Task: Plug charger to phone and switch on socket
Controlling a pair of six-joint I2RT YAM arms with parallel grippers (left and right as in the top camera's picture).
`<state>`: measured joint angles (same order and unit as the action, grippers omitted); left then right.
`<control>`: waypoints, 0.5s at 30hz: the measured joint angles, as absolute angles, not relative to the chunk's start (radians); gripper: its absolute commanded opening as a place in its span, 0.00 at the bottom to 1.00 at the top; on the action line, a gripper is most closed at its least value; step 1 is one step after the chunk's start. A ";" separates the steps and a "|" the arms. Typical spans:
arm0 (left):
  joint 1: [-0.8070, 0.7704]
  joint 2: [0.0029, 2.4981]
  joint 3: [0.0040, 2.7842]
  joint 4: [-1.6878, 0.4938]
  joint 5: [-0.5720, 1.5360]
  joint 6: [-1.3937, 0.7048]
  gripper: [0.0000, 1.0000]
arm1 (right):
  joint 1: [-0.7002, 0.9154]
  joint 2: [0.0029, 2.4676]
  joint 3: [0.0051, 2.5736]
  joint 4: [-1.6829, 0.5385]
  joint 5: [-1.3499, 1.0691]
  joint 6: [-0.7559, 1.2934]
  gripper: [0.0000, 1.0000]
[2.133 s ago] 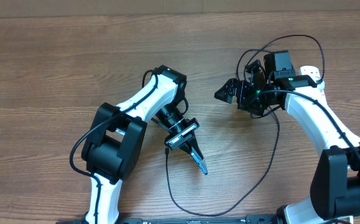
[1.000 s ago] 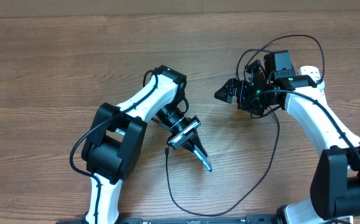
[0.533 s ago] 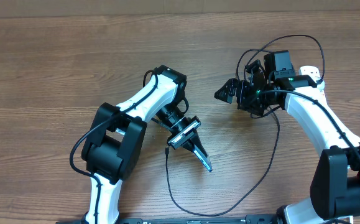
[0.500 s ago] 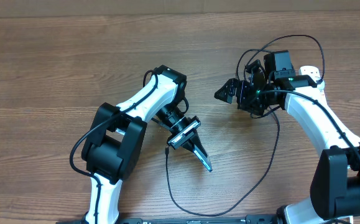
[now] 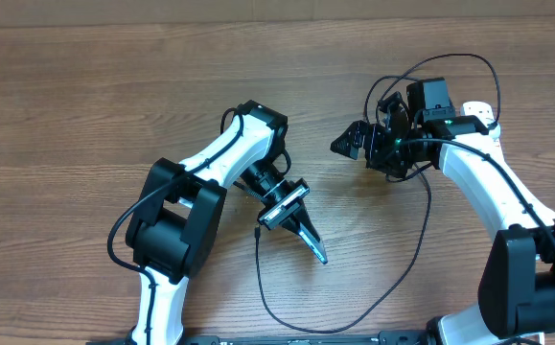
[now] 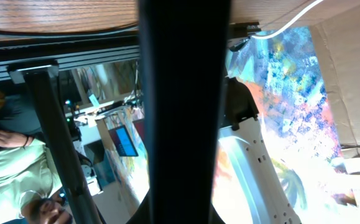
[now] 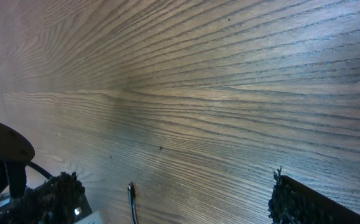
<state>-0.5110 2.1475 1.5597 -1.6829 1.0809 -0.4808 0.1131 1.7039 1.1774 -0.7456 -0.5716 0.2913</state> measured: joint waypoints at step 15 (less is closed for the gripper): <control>-0.511 2.148 1.560 -1.683 1.229 -0.472 0.04 | 0.113 1.704 1.177 -0.746 -0.572 0.291 1.00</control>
